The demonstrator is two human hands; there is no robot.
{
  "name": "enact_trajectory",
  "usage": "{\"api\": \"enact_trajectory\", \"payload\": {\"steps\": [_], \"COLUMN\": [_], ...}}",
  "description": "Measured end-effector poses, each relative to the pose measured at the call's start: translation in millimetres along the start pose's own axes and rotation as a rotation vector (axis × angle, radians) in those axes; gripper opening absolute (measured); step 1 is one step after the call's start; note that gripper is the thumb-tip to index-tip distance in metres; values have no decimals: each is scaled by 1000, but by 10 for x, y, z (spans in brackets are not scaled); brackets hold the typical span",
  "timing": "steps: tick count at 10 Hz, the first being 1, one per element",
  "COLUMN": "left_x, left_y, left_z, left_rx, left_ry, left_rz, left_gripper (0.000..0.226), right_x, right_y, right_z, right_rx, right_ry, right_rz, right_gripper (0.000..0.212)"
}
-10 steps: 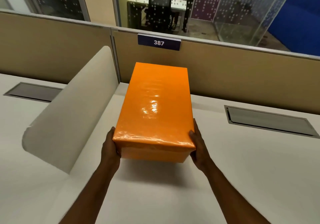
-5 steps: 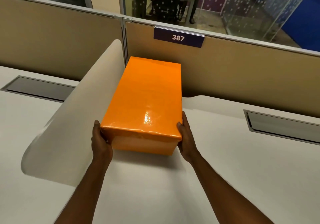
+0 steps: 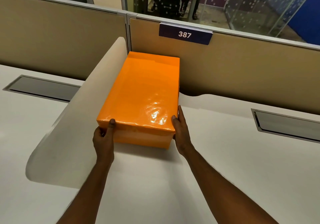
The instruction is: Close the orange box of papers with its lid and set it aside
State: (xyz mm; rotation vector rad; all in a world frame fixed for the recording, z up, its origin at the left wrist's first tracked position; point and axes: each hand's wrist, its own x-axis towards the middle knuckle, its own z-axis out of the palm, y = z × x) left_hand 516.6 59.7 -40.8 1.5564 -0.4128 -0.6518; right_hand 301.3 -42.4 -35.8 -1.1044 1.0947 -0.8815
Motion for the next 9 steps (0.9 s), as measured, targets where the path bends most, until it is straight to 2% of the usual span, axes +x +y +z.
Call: {"api": "enact_trajectory", "payload": {"steps": [3, 4, 5, 7, 8, 9], "left_x": [56, 50, 41, -3, -148, -279], "left_y": [20, 71, 81, 158, 239, 209], "left_z": [-7, 28, 37, 37, 93, 154], "left_rx": [-13, -26, -4, -25, 15, 65], "left_ry": [68, 137, 203, 182, 211, 241], "left_rz": [-61, -151, -179, -216, -243, -260], "left_gripper": [71, 60, 65, 60, 59, 65], "right_x": [16, 2, -2, -48, -125, -126], "right_y": [45, 26, 8, -76, -184, -177], "right_z": [107, 149, 127, 66, 77, 13], "right_rx": [-63, -90, -140, -252, -387, -418], "right_ry": [1, -2, -27, -67, -99, -68], "right_rz": [17, 37, 33, 34, 56, 83], "right_gripper": [65, 63, 61, 63, 67, 73]}}
